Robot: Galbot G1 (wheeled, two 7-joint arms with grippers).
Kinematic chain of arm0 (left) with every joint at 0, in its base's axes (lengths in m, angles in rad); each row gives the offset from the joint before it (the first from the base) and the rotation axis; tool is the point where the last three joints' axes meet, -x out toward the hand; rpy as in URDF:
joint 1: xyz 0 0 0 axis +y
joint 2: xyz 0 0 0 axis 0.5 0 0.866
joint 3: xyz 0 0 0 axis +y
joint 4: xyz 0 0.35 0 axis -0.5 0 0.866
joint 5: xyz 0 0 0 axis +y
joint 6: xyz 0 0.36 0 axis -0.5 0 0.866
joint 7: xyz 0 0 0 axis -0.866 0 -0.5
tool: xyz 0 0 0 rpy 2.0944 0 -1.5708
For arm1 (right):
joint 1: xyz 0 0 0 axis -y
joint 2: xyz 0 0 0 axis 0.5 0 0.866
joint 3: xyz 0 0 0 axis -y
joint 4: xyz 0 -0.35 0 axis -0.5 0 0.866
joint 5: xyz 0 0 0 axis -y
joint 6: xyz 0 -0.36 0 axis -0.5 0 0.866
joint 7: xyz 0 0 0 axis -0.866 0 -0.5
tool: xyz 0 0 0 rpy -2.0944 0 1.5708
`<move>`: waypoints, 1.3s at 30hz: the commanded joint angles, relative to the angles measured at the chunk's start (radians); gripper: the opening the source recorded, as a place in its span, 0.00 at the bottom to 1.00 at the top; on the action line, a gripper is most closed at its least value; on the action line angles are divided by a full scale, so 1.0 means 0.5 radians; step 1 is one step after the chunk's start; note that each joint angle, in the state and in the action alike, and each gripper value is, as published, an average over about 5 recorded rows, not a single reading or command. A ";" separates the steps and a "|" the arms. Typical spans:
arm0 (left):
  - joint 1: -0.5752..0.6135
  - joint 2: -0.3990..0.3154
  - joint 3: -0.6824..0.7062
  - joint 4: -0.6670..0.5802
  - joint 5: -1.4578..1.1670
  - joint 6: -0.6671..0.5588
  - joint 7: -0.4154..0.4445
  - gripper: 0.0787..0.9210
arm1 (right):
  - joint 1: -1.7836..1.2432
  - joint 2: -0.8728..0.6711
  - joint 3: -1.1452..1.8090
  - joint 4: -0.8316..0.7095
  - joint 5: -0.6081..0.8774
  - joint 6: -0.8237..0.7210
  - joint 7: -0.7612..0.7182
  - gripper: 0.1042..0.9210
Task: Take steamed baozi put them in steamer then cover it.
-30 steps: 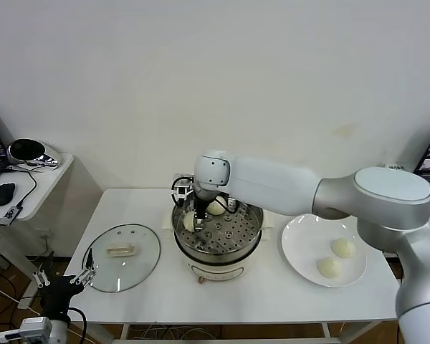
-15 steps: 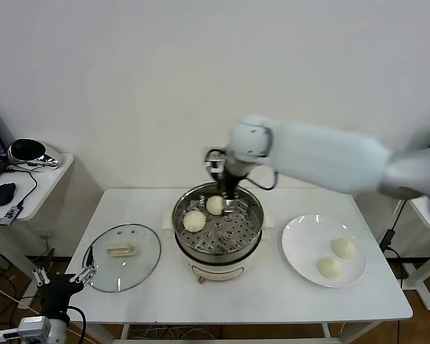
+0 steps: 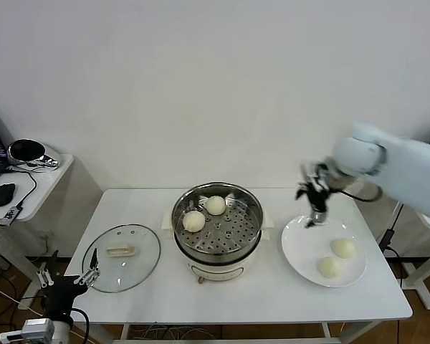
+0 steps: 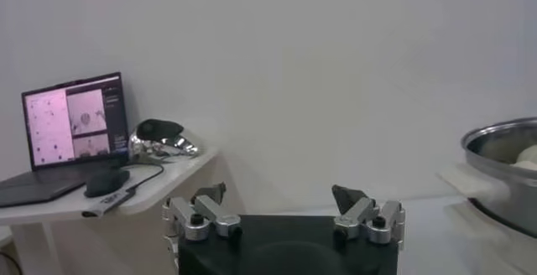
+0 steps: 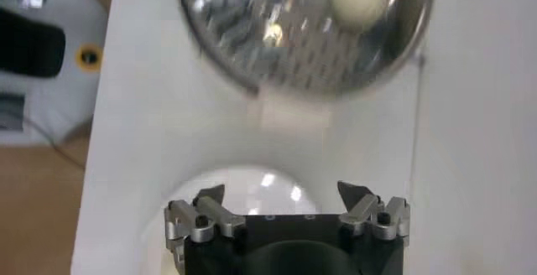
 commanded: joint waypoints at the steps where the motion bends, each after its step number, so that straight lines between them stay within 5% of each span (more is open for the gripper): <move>1: 0.002 -0.005 -0.005 0.011 0.010 0.006 0.002 0.88 | -1.002 -0.398 0.722 -0.014 -0.505 0.292 -0.067 0.88; 34: 0.052 -0.059 -0.042 0.037 0.044 -0.013 0.003 0.88 | -1.424 0.147 1.048 -0.476 -0.659 0.282 0.106 0.88; 39: 0.045 -0.061 -0.039 0.038 0.043 -0.013 0.002 0.88 | -1.415 0.155 1.040 -0.490 -0.667 0.260 0.107 0.81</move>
